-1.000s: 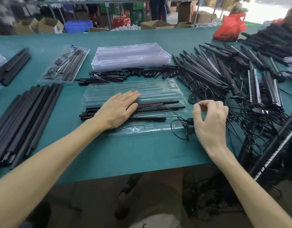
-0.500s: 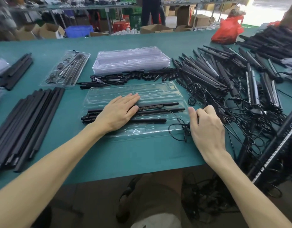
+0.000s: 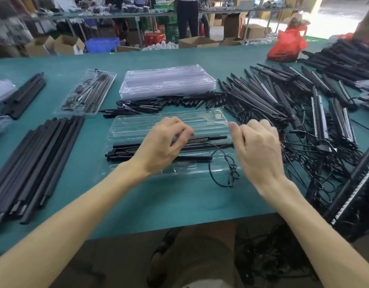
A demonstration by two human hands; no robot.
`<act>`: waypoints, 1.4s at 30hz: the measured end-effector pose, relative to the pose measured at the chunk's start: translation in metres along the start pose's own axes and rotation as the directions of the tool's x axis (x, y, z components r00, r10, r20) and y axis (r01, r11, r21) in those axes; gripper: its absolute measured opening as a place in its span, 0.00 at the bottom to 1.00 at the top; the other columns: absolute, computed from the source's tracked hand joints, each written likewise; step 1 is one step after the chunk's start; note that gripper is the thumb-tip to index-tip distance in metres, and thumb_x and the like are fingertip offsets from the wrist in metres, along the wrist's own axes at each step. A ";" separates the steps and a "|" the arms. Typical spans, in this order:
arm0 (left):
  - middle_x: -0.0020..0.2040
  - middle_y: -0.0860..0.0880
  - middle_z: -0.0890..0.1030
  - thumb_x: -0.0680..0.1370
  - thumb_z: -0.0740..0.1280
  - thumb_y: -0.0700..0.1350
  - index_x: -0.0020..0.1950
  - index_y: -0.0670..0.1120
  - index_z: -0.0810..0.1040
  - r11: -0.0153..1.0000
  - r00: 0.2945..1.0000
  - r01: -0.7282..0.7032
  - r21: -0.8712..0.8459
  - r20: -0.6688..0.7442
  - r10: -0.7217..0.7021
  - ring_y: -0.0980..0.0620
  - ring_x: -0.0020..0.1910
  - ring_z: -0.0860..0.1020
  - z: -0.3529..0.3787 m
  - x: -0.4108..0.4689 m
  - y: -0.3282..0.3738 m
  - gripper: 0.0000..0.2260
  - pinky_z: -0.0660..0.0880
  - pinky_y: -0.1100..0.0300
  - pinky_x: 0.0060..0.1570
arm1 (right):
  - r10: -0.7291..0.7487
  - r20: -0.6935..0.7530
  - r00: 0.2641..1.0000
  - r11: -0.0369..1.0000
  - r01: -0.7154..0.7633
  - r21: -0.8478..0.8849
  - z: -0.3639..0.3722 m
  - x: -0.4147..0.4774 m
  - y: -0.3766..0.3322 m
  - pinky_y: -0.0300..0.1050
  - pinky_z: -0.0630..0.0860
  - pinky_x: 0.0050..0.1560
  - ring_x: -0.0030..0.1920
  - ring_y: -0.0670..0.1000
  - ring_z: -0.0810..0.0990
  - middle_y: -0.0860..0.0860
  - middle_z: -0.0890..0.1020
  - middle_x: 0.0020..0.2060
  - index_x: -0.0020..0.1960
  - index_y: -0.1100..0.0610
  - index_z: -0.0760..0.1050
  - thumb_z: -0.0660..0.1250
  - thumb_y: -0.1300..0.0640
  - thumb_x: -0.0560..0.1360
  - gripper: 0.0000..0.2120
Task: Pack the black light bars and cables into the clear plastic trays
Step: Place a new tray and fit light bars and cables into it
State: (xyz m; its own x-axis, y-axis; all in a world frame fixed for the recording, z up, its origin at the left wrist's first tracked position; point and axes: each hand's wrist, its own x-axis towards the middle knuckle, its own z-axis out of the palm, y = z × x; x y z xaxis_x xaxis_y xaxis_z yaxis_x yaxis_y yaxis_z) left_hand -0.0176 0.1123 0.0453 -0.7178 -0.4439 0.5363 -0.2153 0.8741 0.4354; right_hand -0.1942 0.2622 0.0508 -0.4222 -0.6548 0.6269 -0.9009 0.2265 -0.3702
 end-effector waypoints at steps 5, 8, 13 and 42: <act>0.44 0.52 0.81 0.80 0.69 0.51 0.54 0.44 0.78 0.906 0.974 0.174 -0.385 0.201 -0.102 0.61 0.39 0.76 0.007 0.016 0.046 0.10 0.72 0.67 0.42 | -0.149 -0.054 0.987 0.987 0.152 0.054 0.010 0.015 -0.026 0.50 0.66 0.49 0.42 0.54 0.69 0.51 0.73 0.34 0.36 0.61 0.77 0.63 0.54 0.84 0.20; 0.44 0.43 0.82 0.77 0.72 0.48 0.54 0.42 0.79 0.824 0.960 0.253 -0.508 0.234 -0.151 0.55 0.38 0.77 -0.002 0.019 0.046 0.11 0.75 0.58 0.42 | -0.055 -0.113 0.992 0.963 0.083 0.256 0.009 0.019 -0.030 0.46 0.65 0.50 0.42 0.52 0.69 0.50 0.74 0.36 0.36 0.62 0.77 0.64 0.54 0.83 0.19; 0.39 0.56 0.82 0.78 0.73 0.39 0.52 0.43 0.82 0.780 0.928 0.317 -0.539 0.344 -0.139 0.52 0.35 0.75 -0.001 0.013 0.045 0.04 0.74 0.59 0.36 | -0.036 -0.141 0.989 0.922 0.087 0.378 0.013 0.015 -0.040 0.45 0.69 0.48 0.43 0.55 0.74 0.53 0.75 0.39 0.39 0.63 0.79 0.63 0.55 0.83 0.17; 0.37 0.50 0.79 0.79 0.69 0.44 0.43 0.44 0.82 0.185 0.754 0.324 -0.928 0.135 -0.643 0.45 0.41 0.84 -0.045 -0.005 0.005 0.07 0.81 0.57 0.39 | -0.026 0.197 0.980 0.993 0.003 0.117 0.014 -0.026 -0.010 0.50 0.76 0.45 0.48 0.51 0.75 0.50 0.75 0.48 0.53 0.60 0.81 0.66 0.55 0.82 0.09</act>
State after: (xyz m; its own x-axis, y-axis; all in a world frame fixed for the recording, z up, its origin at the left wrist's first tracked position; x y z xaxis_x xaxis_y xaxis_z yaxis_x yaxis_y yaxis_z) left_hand 0.0151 0.1102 0.0771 -0.4921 -0.8701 0.0266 0.3422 -0.1653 0.9250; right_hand -0.1727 0.2670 0.0285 -0.3709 -0.7895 0.4891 -0.8841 0.1389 -0.4462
